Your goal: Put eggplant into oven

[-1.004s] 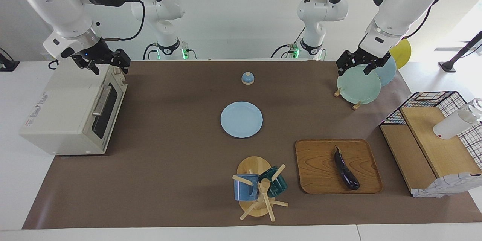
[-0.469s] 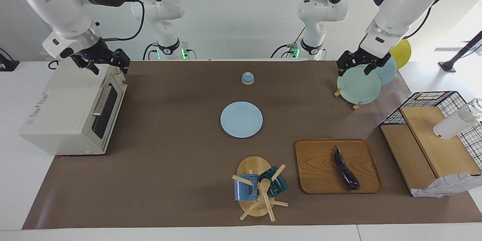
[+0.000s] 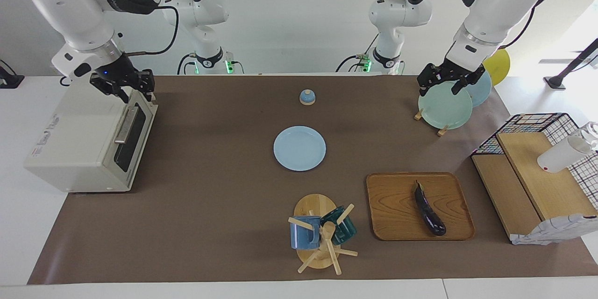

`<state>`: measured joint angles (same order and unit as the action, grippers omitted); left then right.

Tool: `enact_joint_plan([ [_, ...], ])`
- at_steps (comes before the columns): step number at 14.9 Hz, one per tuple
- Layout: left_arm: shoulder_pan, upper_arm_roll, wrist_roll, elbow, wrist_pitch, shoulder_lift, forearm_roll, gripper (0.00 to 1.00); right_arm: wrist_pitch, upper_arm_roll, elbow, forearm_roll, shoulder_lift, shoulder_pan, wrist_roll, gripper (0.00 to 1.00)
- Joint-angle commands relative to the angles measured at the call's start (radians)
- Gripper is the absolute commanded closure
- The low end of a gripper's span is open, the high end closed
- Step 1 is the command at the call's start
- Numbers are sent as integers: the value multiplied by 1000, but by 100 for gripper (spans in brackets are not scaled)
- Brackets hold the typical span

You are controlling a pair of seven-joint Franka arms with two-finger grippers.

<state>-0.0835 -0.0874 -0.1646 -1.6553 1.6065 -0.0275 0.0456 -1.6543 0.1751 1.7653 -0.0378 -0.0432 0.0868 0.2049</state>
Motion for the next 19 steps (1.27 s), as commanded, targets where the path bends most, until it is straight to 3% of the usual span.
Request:
enact_joint_plan([
  [1,5,0,-15,-17,67,9,17,0,-119,7,143,12,-67,-24,39,100],
  [3,5,0,-13,-6,113,58,19,0,-160,7,187,-4,-61,-28,-63,100],
  [7,5,0,10,136,171,301,7,0,-177,7,230,-63,-46,-38,-241,100],
  [9,13,0,60,166,265,392,5,0,-182,6,232,-144,-41,-36,-240,100],
  [12,1,1,77,227,387,545,-1,0,-209,7,236,-157,-30,-39,-236,100],
  [14,4,-3,97,296,430,653,-82,0,-213,7,246,-157,-29,-50,-236,100],
  [19,13,-2,163,238,606,673,-95,0,-256,7,275,-162,-26,-87,-114,100],
])
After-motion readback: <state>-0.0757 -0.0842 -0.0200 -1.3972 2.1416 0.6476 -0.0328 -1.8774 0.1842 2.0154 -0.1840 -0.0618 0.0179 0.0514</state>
